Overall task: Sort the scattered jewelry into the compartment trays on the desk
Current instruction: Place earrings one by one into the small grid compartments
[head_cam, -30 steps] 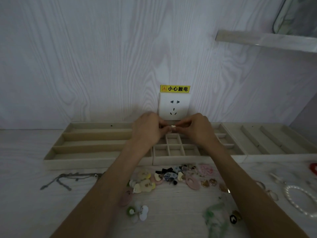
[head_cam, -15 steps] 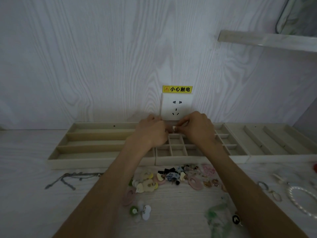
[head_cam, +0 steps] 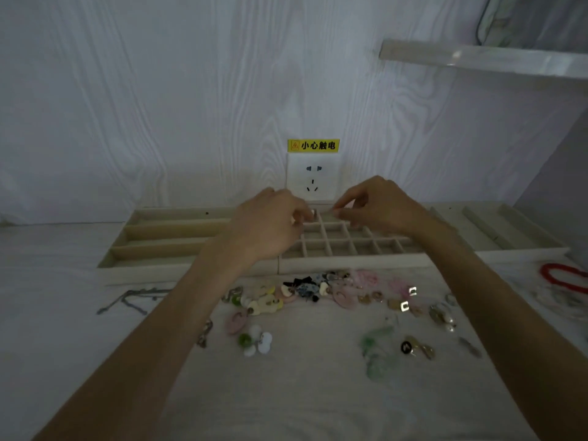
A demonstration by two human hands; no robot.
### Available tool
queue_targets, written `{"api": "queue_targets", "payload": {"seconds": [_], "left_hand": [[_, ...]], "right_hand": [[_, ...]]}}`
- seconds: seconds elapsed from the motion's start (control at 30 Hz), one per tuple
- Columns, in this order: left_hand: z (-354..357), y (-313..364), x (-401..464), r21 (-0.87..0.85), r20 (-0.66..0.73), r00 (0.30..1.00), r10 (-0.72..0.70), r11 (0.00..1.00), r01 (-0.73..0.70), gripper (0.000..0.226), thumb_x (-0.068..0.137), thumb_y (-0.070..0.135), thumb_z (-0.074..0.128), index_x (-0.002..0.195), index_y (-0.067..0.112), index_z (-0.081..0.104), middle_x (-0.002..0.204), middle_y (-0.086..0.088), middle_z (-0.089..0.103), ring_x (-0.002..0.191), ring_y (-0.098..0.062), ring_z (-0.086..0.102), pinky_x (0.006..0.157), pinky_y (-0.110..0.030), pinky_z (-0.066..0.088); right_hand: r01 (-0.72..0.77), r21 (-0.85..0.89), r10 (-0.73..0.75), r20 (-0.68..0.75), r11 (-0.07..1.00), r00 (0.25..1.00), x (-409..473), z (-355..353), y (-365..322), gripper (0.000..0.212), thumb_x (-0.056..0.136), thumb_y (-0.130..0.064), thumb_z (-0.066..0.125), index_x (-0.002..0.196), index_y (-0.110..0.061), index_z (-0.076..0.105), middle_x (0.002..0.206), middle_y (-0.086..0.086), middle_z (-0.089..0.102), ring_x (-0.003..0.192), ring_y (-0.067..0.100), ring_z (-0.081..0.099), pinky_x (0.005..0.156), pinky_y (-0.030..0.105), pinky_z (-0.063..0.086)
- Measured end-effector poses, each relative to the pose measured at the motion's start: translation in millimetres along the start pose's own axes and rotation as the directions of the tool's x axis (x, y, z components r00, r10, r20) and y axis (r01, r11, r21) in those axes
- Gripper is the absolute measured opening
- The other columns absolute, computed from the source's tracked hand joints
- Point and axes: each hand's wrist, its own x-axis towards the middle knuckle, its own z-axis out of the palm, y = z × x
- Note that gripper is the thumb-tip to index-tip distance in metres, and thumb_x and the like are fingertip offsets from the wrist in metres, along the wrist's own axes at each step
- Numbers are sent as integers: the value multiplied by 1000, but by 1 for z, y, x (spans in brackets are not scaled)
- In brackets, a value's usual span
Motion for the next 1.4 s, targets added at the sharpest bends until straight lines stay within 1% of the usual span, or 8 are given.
{"api": "queue_targets", "payload": {"seconds": [0.23, 0.4, 0.63, 0.83, 1.03, 1.17, 1.27, 1.4], "left_hand": [[34, 22, -42, -39, 176, 956, 234, 972, -230, 28, 87, 36, 61, 115, 40, 62, 112, 11, 55, 102, -11, 45, 86, -33, 42], [50, 26, -48, -27, 117, 968, 220, 975, -218, 25, 86, 43, 61, 111, 42, 64, 107, 12, 57, 101, -10, 50, 76, -25, 39], [55, 24, -50, 64, -8, 980, 200, 978, -199, 36, 82, 63, 50, 105, 42, 68, 106, 15, 63, 99, -11, 57, 77, -29, 46], [55, 22, -51, 50, -127, 968, 215, 976, -210, 41, 89, 56, 40, 100, 33, 72, 96, 13, 67, 90, -12, 58, 71, -29, 47], [42, 20, -57, -350, -152, 987, -48, 937, -8, 41, 85, 59, 42, 95, 31, 69, 88, 18, 67, 81, -1, 59, 61, -21, 39], [30, 16, -50, -542, -64, 989, -132, 837, 77, 20, 94, 33, 52, 102, 24, 68, 84, 19, 65, 76, 2, 60, 65, -11, 43], [19, 15, -46, -621, 14, 985, -174, 770, 144, 17, 92, 30, 56, 100, 23, 70, 76, 18, 63, 67, 3, 56, 55, -1, 39], [13, 15, -45, -759, 147, 951, -272, 586, 285, 19, 89, 37, 59, 92, 22, 72, 74, 8, 66, 72, -2, 58, 56, -5, 39]], "right_hand": [[-77, -95, 114, 501, 993, 858, -79, -42, 30, 23, 70, -28, 80, 90, -31, 69, 78, -8, 70, 64, 0, 63, 59, 17, 49], [-110, -138, 170, 584, 984, 794, -119, -24, 40, 39, 60, -33, 87, 90, -29, 61, 89, -7, 64, 77, 12, 63, 74, 28, 54], [16, 31, -26, 342, 999, 939, -130, 15, 37, 35, 61, -36, 85, 89, -34, 64, 84, -12, 57, 65, -2, 51, 63, 15, 45], [113, 159, -124, 67, 981, 990, -107, 38, 43, 11, 74, -20, 78, 82, -25, 73, 81, -2, 69, 73, 13, 63, 68, 22, 51], [185, 160, -167, -121, 970, 979, -88, 51, 46, 8, 76, -19, 76, 81, -24, 74, 70, -17, 63, 66, -1, 58, 61, 9, 42], [177, 244, -149, -127, 953, 981, -79, 45, 39, 10, 75, -21, 76, 85, -21, 73, 68, -8, 63, 54, -1, 52, 55, 11, 39], [230, 343, -159, -222, 911, 962, -74, 38, 25, 23, 74, -18, 77, 92, -25, 65, 75, -4, 60, 52, 4, 48, 53, 20, 44], [388, 272, -343, -198, 881, 918, -76, 35, -2, 43, 68, -15, 83, 102, -27, 60, 94, -6, 56, 66, 10, 54, 54, 12, 41]]}}
